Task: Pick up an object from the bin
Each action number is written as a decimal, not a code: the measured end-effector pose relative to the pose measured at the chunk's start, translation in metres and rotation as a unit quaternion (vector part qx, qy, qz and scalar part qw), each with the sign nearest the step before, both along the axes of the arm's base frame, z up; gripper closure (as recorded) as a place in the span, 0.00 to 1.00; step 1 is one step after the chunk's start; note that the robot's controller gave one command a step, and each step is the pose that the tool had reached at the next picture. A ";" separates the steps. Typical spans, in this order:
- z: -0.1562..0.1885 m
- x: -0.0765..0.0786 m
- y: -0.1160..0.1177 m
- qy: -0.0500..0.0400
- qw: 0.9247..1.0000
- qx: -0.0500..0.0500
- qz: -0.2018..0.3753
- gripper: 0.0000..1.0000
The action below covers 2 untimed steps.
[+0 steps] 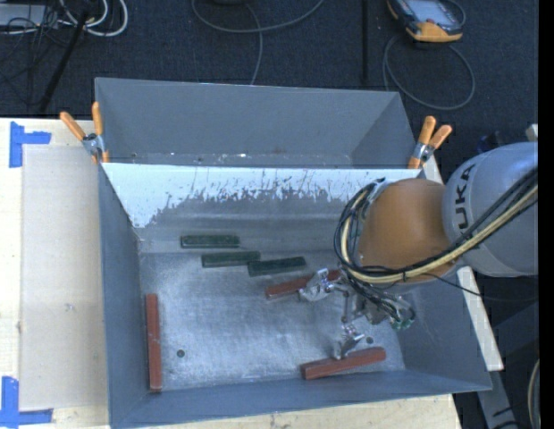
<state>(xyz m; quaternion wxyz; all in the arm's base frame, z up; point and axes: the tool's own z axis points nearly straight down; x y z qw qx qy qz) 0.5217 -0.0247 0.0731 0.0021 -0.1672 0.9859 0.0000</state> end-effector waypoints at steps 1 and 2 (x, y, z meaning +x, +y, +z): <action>0.038 0.036 0.010 0.005 1.000 0.000 0.024 0.00; 0.066 0.058 0.024 -0.002 1.000 0.000 -0.005 0.00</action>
Offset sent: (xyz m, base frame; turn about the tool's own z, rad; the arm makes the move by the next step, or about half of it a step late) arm 0.0534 0.0325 0.0638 0.0513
